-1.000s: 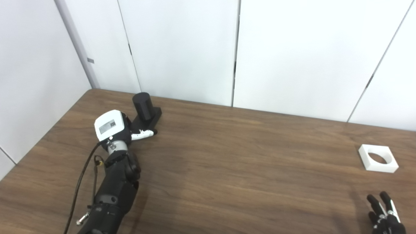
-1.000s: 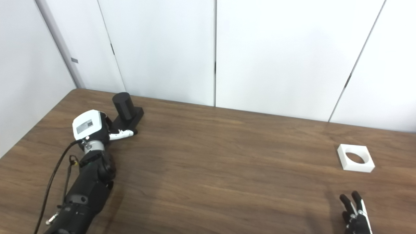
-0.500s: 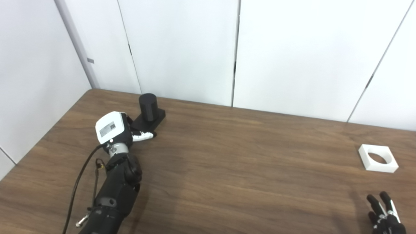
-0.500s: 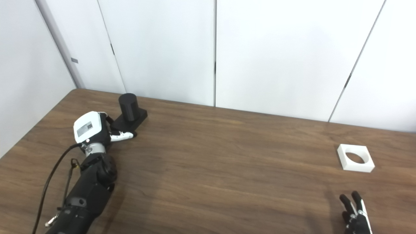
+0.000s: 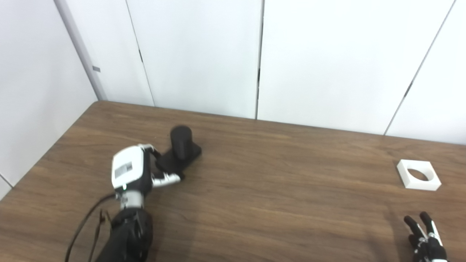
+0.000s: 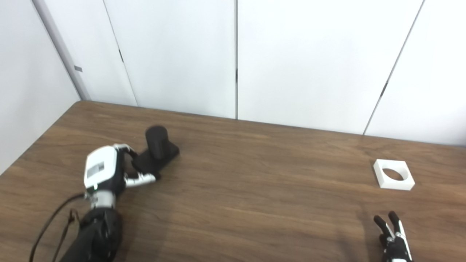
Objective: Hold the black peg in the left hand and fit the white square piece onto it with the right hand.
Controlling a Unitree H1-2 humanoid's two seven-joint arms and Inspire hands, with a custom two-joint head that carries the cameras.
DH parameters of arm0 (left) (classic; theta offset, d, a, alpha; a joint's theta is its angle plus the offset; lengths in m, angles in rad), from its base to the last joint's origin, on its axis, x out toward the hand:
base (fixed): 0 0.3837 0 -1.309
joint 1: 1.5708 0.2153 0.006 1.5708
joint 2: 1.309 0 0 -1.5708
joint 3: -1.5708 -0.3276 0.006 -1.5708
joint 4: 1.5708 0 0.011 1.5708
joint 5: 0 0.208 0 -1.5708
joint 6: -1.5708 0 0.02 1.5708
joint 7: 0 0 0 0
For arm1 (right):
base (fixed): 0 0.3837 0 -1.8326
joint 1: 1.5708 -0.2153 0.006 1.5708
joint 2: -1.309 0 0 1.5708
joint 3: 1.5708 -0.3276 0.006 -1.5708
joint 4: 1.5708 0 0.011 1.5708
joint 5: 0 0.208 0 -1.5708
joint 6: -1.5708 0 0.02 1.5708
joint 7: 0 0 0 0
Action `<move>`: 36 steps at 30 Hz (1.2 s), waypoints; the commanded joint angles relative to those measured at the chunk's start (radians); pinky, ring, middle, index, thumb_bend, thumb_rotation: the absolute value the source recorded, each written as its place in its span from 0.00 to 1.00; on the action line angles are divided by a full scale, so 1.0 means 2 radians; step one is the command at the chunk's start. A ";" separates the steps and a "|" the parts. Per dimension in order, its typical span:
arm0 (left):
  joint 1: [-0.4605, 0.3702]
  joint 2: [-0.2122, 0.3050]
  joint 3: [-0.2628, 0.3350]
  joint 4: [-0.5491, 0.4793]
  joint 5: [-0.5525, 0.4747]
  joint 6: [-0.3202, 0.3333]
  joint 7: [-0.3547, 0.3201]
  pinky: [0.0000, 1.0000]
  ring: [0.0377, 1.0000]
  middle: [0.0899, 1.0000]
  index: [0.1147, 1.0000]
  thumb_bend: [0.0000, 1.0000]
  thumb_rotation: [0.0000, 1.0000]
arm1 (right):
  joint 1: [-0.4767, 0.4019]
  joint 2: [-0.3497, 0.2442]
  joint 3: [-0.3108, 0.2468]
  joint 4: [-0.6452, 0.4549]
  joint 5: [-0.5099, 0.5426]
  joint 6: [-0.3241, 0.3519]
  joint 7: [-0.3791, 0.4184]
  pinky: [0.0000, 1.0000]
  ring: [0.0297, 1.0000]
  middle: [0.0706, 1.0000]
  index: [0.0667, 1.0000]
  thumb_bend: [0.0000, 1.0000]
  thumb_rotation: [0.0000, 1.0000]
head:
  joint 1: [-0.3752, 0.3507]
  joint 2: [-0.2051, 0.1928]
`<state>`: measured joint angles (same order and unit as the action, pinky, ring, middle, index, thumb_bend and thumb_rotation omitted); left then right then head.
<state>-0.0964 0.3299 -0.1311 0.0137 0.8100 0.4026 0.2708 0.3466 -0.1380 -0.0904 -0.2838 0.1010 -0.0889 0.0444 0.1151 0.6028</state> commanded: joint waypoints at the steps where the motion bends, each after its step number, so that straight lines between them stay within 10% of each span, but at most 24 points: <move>1: 0.003 0.004 -0.010 -0.043 0.017 -0.012 -0.004 0.68 0.81 0.73 0.42 0.52 0.05 | -0.001 0.009 0.003 -0.020 -0.003 0.000 -0.002 1.00 1.00 0.92 1.00 0.57 1.00 | -0.003 0.002; 24: 0.124 0.046 -0.092 -0.182 -0.005 -0.207 -0.140 0.67 0.78 0.74 0.42 0.52 0.04 | -0.005 0.039 0.052 -0.071 -0.070 0.062 -0.040 1.00 0.97 0.88 0.97 0.55 1.00 | -0.145 0.069; 36: 0.130 0.033 -0.136 -0.140 0.015 -0.306 -0.135 0.71 0.74 0.69 0.42 0.52 0.04 | -0.011 0.048 0.076 -0.077 -0.073 0.081 -0.067 1.00 0.97 0.87 0.97 0.59 1.00 | -0.166 0.079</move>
<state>0.1592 0.4048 -0.3786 -0.2810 0.8236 -0.1733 0.0160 0.3382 -0.1284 0.0540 -0.3965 -0.0545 0.0830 -0.0780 -0.2178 0.7593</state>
